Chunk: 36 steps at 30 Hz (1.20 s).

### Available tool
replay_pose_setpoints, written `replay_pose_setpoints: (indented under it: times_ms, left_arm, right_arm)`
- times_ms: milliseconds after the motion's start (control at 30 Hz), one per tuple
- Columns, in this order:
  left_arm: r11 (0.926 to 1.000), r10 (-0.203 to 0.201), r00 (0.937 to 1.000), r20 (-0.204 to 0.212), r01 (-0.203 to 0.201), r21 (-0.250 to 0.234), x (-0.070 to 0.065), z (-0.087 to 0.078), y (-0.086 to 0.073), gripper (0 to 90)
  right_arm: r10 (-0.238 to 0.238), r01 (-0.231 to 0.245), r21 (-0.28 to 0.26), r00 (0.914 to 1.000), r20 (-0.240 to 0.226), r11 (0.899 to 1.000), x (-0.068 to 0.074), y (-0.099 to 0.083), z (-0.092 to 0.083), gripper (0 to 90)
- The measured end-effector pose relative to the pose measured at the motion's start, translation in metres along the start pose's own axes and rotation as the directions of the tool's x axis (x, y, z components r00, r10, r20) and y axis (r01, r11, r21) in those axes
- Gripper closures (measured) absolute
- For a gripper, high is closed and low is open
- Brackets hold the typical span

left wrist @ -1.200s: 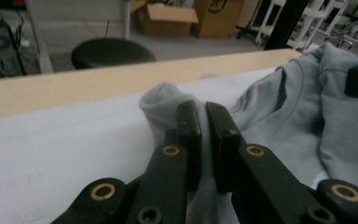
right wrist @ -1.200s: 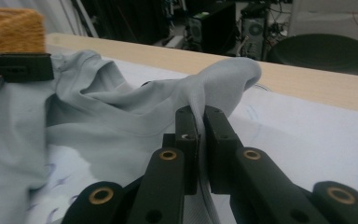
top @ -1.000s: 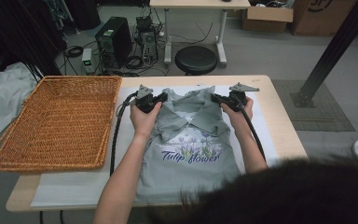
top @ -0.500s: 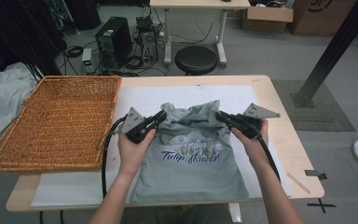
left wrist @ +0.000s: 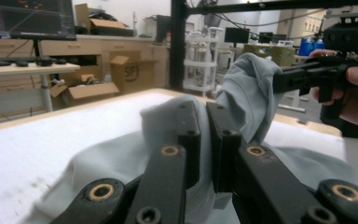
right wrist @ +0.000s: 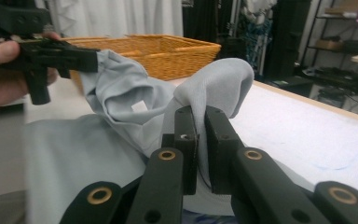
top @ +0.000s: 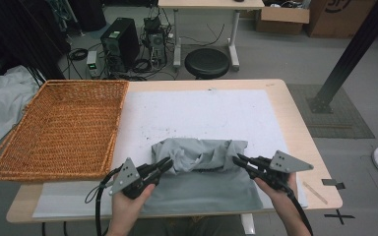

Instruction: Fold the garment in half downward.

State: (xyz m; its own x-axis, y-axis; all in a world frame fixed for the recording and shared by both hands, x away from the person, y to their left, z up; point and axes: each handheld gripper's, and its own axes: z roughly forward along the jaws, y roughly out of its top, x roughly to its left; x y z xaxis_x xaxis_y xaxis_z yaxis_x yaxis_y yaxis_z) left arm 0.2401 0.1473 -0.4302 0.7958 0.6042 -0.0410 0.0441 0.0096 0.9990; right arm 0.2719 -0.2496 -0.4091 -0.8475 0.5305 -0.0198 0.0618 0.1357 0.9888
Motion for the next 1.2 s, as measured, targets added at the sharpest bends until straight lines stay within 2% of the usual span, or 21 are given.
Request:
replay_pose_setpoints:
  times_ms: [100, 167, 233, 333, 467, 533, 600, 667, 700, 733, 767, 833, 867, 933, 1000, 1100, 1200]
  left_arm:
    - [0.9997, 0.022, 0.9995, 0.023, -0.022, 0.004, -0.011, -0.011, -0.005, 84.6]
    - [0.9997, 0.022, 0.9990, 0.040, -0.022, 0.002, -0.017, -0.019, -0.009, 84.5]
    - [0.9987, 0.042, 0.9982, 0.043, -0.043, 0.025, -0.020, -0.025, -0.015, 84.4]
    - [0.9984, 0.029, 0.9976, 0.062, -0.032, 0.047, -0.020, -0.034, -0.023, 83.0]
    - [0.9982, 0.011, 0.9941, 0.108, -0.018, 0.057, -0.020, -0.045, -0.025, 75.0]
    - [0.9985, 0.002, 0.9926, 0.121, -0.008, 0.053, -0.020, -0.048, -0.021, 73.2]
    - [0.9995, -0.014, 0.9924, 0.122, 0.010, 0.031, -0.018, -0.048, -0.015, 71.2]
    - [0.9992, -0.030, 0.9929, 0.115, 0.027, 0.028, -0.015, -0.045, -0.009, 67.8]
    - [0.9986, -0.043, 0.9931, 0.109, 0.039, 0.035, -0.013, -0.042, -0.007, 64.3]
    - [0.9982, -0.045, 0.9953, 0.086, 0.041, 0.045, -0.012, -0.039, -0.005, 60.5]
    - [0.9976, -0.045, 0.9973, 0.058, 0.042, 0.054, -0.010, -0.035, -0.004, 60.0]
    - [0.9958, -0.063, 0.9979, 0.009, 0.063, 0.067, -0.004, -0.027, -0.003, 52.5]
    - [0.9939, -0.081, 0.9966, -0.018, 0.082, 0.074, -0.001, -0.022, -0.003, 48.6]
    - [0.9888, -0.114, 0.9913, -0.066, 0.120, 0.089, 0.005, -0.014, -0.004, 44.6]
    - [0.9870, -0.128, 0.9892, -0.072, 0.134, 0.089, 0.009, -0.009, -0.005, 42.2]
    - [0.9847, -0.141, 0.9876, -0.069, 0.147, 0.094, 0.010, -0.004, -0.003, 41.4]
    - [0.9844, -0.142, 0.9874, -0.069, 0.148, 0.094, 0.010, -0.002, -0.001, 41.0]
  right_arm:
    - [-0.012, 0.011, -0.007, 0.9998, -0.018, 1.000, 0.013, -0.008, -0.012, 85.4]
    - [-0.013, 0.012, -0.009, 0.9993, -0.036, 1.000, 0.020, -0.016, -0.020, 85.3]
    - [-0.013, 0.013, 0.000, 0.9990, -0.043, 1.000, 0.025, -0.025, -0.026, 85.0]
    - [-0.014, 0.015, 0.010, 0.9983, -0.056, 1.000, 0.028, -0.035, -0.036, 81.5]
    - [-0.021, 0.024, 0.043, 0.9975, -0.068, 0.999, 0.031, -0.040, -0.050, 75.7]
    - [-0.010, 0.013, 0.036, 0.9974, -0.071, 0.999, 0.030, -0.039, -0.058, 74.4]
    - [0.019, -0.018, 0.015, 0.9977, -0.065, 1.000, 0.027, -0.033, -0.062, 72.0]
    - [0.040, -0.039, 0.011, 0.9975, -0.059, 0.999, 0.024, -0.026, -0.060, 70.7]
    - [0.050, -0.049, 0.005, 0.9959, -0.076, 0.999, 0.023, -0.023, -0.057, 70.7]
    - [0.058, -0.058, 0.000, 0.9946, -0.087, 0.998, 0.022, -0.020, -0.053, 70.8]
    - [0.074, -0.073, 0.012, 0.9940, -0.081, 0.997, 0.021, -0.019, -0.049, 70.1]
    - [0.105, -0.101, 0.047, 0.9917, -0.074, 0.994, 0.017, -0.021, -0.039, 70.0]
    - [0.131, -0.127, 0.067, 0.9900, -0.053, 0.990, 0.016, -0.022, -0.034, 69.9]
    - [0.166, -0.162, 0.091, 0.9853, -0.041, 0.983, 0.013, -0.026, -0.025, 69.7]
    - [0.197, -0.194, 0.131, 0.9804, -0.009, 0.972, 0.011, -0.030, -0.015, 68.8]
    - [0.225, -0.223, 0.170, 0.9744, 0.007, 0.960, 0.009, -0.033, -0.009, 72.4]
    - [0.219, -0.209, 0.201, 0.9754, -0.027, 0.957, 0.010, -0.034, -0.011, 84.8]
